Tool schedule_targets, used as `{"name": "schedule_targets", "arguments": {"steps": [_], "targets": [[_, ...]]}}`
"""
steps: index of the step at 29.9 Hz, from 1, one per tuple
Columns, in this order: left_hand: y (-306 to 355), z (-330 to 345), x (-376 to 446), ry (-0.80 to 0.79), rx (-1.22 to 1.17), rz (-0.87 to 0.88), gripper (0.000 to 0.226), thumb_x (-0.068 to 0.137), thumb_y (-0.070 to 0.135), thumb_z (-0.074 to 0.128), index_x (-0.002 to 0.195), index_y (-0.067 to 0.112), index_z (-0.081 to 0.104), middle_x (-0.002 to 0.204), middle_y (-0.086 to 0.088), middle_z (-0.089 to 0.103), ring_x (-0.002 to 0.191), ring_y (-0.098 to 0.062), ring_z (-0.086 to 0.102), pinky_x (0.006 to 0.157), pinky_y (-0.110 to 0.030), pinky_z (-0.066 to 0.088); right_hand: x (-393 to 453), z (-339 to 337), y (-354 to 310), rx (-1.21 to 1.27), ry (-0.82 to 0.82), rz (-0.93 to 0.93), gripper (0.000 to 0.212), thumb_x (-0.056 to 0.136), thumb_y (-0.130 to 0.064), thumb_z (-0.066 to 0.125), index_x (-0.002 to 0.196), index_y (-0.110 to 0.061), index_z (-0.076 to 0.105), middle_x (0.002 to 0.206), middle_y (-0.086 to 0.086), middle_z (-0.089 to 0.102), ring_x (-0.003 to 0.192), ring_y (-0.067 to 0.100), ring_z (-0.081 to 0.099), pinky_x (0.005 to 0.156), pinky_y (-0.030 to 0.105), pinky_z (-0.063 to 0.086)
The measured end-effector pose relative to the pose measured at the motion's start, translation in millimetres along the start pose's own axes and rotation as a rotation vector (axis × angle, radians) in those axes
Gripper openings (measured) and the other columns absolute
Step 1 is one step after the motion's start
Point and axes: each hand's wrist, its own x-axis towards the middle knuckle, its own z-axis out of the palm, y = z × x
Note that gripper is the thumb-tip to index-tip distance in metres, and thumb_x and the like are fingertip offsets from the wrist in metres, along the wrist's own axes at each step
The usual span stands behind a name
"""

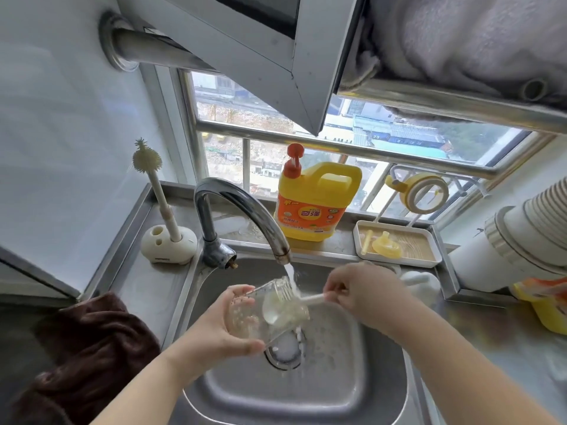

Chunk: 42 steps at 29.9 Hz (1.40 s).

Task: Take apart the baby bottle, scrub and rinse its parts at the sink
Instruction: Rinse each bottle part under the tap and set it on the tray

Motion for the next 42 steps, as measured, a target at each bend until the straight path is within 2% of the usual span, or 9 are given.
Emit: {"name": "schedule_targets", "arguments": {"steps": [10,16,20,24,26,29,32,34,42], "targets": [[3,3,6,0.047,-0.031,0.041,0.091,0.036,0.02,0.087,0.118,0.028,0.048,0.115,-0.006,0.061,0.094,-0.018,0.067,0.076,-0.024,0.054,8,3,1,-0.071,0.251,-0.073,0.018,0.094,-0.034,0.05,0.097,-0.03,0.067,0.094,-0.01,0.065,0.085,0.013,0.059,0.069,0.026,0.04],[4,-4,8,0.041,0.041,0.057,0.09,0.041,0.02,0.088,0.121,0.031,0.046,0.121,-0.001,0.059,0.104,-0.012,0.063,0.088,-0.026,0.052,9,0,6,-0.015,0.128,0.012,0.016,0.091,-0.037,0.053,0.098,-0.033,0.067,0.095,-0.013,0.067,0.091,0.011,0.06,0.078,0.029,0.049],[7,9,13,0.038,0.089,0.107,0.092,0.055,0.001,0.085,0.128,0.034,0.04,0.126,0.008,0.053,0.105,-0.002,0.061,0.084,-0.015,0.048,10,14,-11,0.205,0.011,0.006,0.014,0.09,-0.036,0.058,0.092,-0.028,0.069,0.086,-0.011,0.068,0.077,0.009,0.062,0.074,0.032,0.055],[12,17,13,0.104,0.182,0.116,0.086,0.065,-0.013,0.074,0.125,0.037,0.039,0.115,0.002,0.057,0.078,0.007,0.063,0.069,-0.009,0.047,9,25,-9,0.481,-0.037,0.075,0.011,0.089,-0.029,0.061,0.082,-0.026,0.068,0.077,-0.006,0.069,0.064,0.007,0.057,0.068,0.026,0.052],[13,19,11,0.06,0.202,0.062,0.092,0.068,-0.014,0.07,0.129,0.044,0.033,0.106,-0.005,0.06,0.064,0.0,0.06,0.065,-0.014,0.048,6,30,-9,0.494,-0.039,0.077,0.01,0.088,-0.029,0.062,0.081,-0.026,0.069,0.076,-0.007,0.068,0.066,0.007,0.058,0.07,0.027,0.052],[15,15,11,-0.066,-0.092,-0.116,0.1,0.068,0.004,0.076,0.132,0.059,0.023,0.116,-0.008,0.059,0.077,-0.019,0.064,0.068,-0.032,0.055,1,32,-7,0.423,-0.039,0.075,0.009,0.087,-0.033,0.063,0.084,-0.028,0.07,0.076,-0.011,0.066,0.072,0.006,0.058,0.075,0.031,0.054],[19,10,20,-0.095,-0.442,-0.336,0.073,0.076,0.051,0.07,0.137,0.03,0.038,0.125,-0.012,0.059,0.106,-0.041,0.059,0.09,-0.056,0.048,-4,29,-12,0.319,0.017,0.036,0.012,0.088,-0.038,0.06,0.091,-0.031,0.069,0.084,-0.014,0.065,0.08,0.006,0.053,0.077,0.03,0.051],[19,10,22,-0.097,-0.441,-0.409,0.074,0.072,0.058,0.065,0.132,0.021,0.043,0.123,-0.019,0.061,0.106,-0.042,0.059,0.096,-0.059,0.044,-6,26,-18,0.248,0.063,-0.004,0.015,0.089,-0.039,0.057,0.095,-0.032,0.068,0.09,-0.014,0.066,0.081,0.008,0.055,0.075,0.028,0.05],[20,6,17,-0.019,-0.328,-0.16,0.095,0.038,0.044,0.092,0.121,0.025,0.049,0.124,-0.018,0.056,0.103,-0.043,0.063,0.088,-0.066,0.044,-14,10,6,-0.06,0.141,0.004,0.022,0.096,-0.038,0.043,0.105,-0.032,0.062,0.103,-0.011,0.063,0.094,0.012,0.058,0.069,0.026,0.04]]}}
